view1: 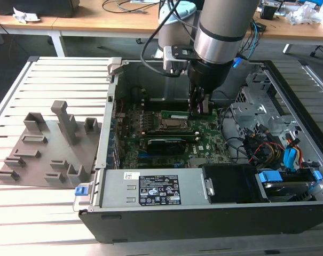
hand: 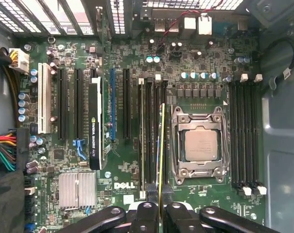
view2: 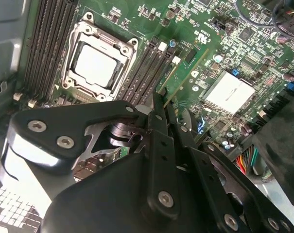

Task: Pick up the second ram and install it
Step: 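Insert the second ram into the second slot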

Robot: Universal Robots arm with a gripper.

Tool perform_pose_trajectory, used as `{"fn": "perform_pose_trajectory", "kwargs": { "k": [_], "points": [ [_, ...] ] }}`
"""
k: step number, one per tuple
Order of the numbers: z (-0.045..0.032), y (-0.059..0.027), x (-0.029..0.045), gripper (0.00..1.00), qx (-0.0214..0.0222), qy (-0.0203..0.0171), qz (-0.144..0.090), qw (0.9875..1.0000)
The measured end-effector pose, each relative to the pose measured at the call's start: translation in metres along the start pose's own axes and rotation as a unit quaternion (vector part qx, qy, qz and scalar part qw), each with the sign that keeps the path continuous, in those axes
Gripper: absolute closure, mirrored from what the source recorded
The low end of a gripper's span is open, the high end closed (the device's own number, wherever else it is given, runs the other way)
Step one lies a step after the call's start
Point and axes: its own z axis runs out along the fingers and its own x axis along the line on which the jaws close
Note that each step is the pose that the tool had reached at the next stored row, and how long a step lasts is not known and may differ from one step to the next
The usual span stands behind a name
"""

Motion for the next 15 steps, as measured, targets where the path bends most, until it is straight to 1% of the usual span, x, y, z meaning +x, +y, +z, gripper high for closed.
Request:
{"fn": "perform_pose_trajectory", "kwargs": {
  "k": [2, 8, 13, 15],
  "points": [
    [0.0018, -0.0001, 0.0001, 0.86, 0.0, 0.0007, 0.0, 1.0],
    [0.0057, -0.0003, 0.0004, 0.86, 0.0, 0.0007, 0.0, 1.0],
    [0.0136, -0.0006, 0.0009, 0.86, 0.0001, 0.0007, 0.0, 1.0],
    [0.0166, 0.0008, 0.0011, 0.86, 0.0001, 0.0007, 0.0, 1.0]
  ]
}}
